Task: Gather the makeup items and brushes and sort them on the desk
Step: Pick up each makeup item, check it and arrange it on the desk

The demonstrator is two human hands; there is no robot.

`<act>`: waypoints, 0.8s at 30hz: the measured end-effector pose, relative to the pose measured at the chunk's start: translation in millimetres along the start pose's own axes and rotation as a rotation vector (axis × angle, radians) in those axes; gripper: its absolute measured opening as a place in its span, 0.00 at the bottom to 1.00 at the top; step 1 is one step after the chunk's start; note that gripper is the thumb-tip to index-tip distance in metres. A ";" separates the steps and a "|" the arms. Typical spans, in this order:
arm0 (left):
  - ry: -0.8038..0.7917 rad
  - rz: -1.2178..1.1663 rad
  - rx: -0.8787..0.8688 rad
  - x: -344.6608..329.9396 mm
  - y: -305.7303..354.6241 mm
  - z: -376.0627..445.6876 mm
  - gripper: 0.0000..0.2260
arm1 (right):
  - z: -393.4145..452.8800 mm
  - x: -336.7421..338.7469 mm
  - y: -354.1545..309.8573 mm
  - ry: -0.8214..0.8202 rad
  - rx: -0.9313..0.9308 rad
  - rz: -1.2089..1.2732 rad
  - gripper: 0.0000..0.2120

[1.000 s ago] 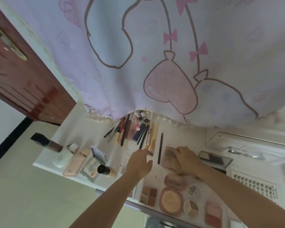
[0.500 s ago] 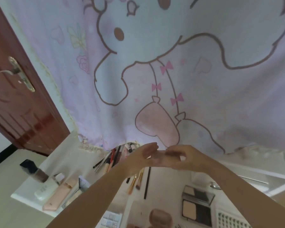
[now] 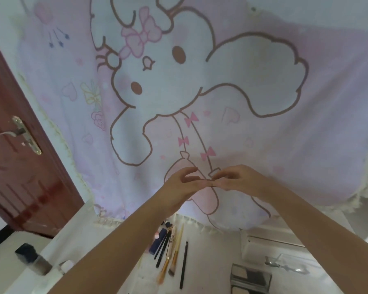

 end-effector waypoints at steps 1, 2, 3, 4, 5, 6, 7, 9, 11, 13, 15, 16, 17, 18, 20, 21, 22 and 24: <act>0.014 -0.065 0.007 -0.5 2.1 2.1 0.34 | 2.0 3.0 -3.4 0.024 0.007 0.019 0.12; 0.027 -0.115 0.018 -1.1 3.6 3.7 0.31 | 4.0 6.7 -5.9 0.054 0.016 0.030 0.14; 0.031 -0.147 0.032 -2.2 4.9 4.6 0.27 | 5.3 10.7 -8.3 0.089 0.027 0.040 0.14; 0.017 -0.150 0.042 -4.3 6.8 5.2 0.23 | 6.4 14.9 -9.8 0.126 0.042 0.037 0.14; -0.013 -0.141 0.043 -7.6 9.4 6.0 0.19 | 6.6 18.8 -11.5 0.158 0.055 0.028 0.14; -0.040 -0.128 0.041 -10.5 11.9 5.8 0.13 | 6.1 21.8 -13.2 0.186 0.071 0.023 0.12; -0.043 -0.129 0.039 -11.9 14.4 5.1 0.10 | 5.7 23.6 -14.9 0.203 0.086 0.024 0.08; 0.026 -0.135 0.024 -7.3 18.9 4.2 0.14 | 4.1 25.7 -18.6 0.218 0.120 0.058 0.08; 0.099 -0.118 -0.012 -2.6 24.0 1.8 0.21 | 1.9 25.1 -22.7 0.205 0.148 0.077 0.10; 0.127 -0.076 -0.048 -0.9 26.0 -0.8 0.29 | 0.5 24.6 -25.8 0.195 0.178 0.086 0.08; 0.122 -0.003 -0.076 -2.7 26.5 -4.1 0.33 | -0.8 28.1 -24.0 0.243 0.181 0.122 0.11; 0.111 0.010 -0.098 -3.8 25.9 -5.2 0.31 | -1.6 29.5 -21.3 0.265 0.166 0.167 0.13; 0.100 0.008 -0.119 -4.3 25.4 -5.9 0.30 | -1.9 29.8 -19.5 0.269 0.157 0.197 0.13; 0.092 0.001 -0.132 -3.1 23.5 -4.8 0.31 | -2.4 29.0 -19.4 0.262 0.153 0.207 0.12; 0.060 0.004 -0.157 -1.5 21.6 -3.5 0.24 | -1.3 27.7 -16.7 0.249 0.125 0.227 0.10; 0.026 0.022 -0.168 -2.9 21.6 -5.0 0.18 | 0.0 28.3 -13.0 0.252 0.089 0.256 0.12; -0.018 0.045 -0.160 -3.8 18.0 -4.8 0.18 | 1.7 28.2 -8.1 0.256 0.046 0.296 0.14; -0.048 0.112 -0.123 -0.6 7.0 -7.4 0.21 | 4.0 25.0 3.5 0.239 -0.035 0.355 0.17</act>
Point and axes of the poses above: each hand's wrist, its own z-axis towards the middle knuckle, its own x-axis out of the back of the hand, y = z × x, the point moved 8 cm from there along z, towards the middle knuckle, and after that the axes turned 5 degrees about x, right-handed, at the moved point
